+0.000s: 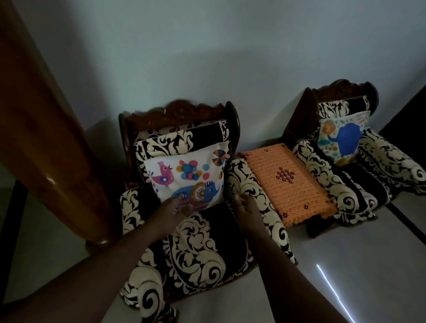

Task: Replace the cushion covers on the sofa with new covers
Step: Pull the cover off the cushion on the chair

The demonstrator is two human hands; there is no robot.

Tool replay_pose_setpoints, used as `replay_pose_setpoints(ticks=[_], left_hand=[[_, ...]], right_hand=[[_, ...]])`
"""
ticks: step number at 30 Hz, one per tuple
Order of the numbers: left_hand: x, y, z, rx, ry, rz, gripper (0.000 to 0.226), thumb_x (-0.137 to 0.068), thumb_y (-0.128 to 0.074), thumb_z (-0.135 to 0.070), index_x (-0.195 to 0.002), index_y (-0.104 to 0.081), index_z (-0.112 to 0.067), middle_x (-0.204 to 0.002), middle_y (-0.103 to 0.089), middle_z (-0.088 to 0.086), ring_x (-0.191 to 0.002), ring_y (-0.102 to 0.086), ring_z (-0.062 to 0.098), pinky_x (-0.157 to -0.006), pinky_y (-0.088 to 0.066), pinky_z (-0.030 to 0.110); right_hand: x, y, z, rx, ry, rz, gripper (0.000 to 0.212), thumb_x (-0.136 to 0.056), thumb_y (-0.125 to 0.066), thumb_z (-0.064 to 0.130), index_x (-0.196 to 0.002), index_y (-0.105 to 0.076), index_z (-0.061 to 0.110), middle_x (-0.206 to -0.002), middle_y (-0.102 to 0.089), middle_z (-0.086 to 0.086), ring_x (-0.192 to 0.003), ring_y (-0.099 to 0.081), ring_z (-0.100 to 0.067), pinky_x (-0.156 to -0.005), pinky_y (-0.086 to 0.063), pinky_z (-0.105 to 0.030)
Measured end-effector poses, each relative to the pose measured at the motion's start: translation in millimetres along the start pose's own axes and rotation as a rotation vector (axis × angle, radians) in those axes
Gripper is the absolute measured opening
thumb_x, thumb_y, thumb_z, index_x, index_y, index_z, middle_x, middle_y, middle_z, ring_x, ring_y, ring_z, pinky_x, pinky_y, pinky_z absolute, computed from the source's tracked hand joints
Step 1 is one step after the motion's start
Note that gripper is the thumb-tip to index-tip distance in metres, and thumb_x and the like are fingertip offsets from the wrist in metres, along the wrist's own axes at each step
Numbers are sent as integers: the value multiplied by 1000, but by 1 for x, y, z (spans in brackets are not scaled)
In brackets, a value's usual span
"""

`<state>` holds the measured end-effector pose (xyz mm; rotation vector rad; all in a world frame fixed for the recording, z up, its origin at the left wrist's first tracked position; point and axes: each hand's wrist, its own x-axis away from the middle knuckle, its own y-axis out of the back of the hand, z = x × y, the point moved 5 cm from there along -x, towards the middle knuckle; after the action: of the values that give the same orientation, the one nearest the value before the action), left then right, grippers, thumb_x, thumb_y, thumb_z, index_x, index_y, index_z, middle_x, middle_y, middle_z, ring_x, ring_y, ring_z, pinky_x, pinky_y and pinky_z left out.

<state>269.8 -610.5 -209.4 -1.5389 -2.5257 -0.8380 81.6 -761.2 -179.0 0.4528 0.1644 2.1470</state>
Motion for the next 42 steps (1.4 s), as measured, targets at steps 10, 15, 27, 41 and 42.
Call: replay_pose_setpoints(ticks=[10, 15, 27, 41, 42], left_hand=[[-182, 36, 45, -273, 110, -111, 115, -74, -35, -96, -160, -25, -21, -164, -30, 4, -149, -32, 24, -118, -34, 42], [-273, 69, 85, -464, 165, -200, 91, -89, -59, -68, -157, -28, -16, -165, -27, 12, -150, -29, 30, -118, -33, 50], [-358, 93, 156, -866, 378, -200, 90, -82, -74, -51, -154, -32, -17, -152, -43, 13, -140, -38, 36, -110, -34, 58], [-297, -7, 129, -815, -87, -4, 26, -83, -56, -33, -100, -68, -18, -80, -70, 5, -69, -69, 29, -58, -53, 33], [-284, -19, 130, -776, -114, -25, 32, -81, -51, -35, -101, -70, -19, -77, -70, 3, -65, -69, 26, -54, -54, 29]], right_hand=[[-188, -22, -13, 217, -73, 112, 42, -100, -60, 40, -135, -49, 19, -108, -58, 11, -98, -59, -8, -80, -51, -28], [-272, -50, -50, 395, -132, 194, 54, -88, -61, 66, -131, -50, 35, -117, -62, 10, -106, -61, -11, -93, -54, -40], [-363, -123, -107, 395, -347, 342, 49, -96, -66, 38, -138, -48, 18, -128, -62, 0, -114, -62, -16, -93, -55, -28], [-400, -142, -137, 515, -606, 356, 88, -85, -54, 77, -152, -33, 24, -134, -56, -15, -107, -60, -31, -81, -47, -39], [-394, -142, -147, 392, -646, 350, 86, -83, -60, 75, -150, -37, 25, -130, -59, -10, -102, -61, -27, -78, -49, -39]])
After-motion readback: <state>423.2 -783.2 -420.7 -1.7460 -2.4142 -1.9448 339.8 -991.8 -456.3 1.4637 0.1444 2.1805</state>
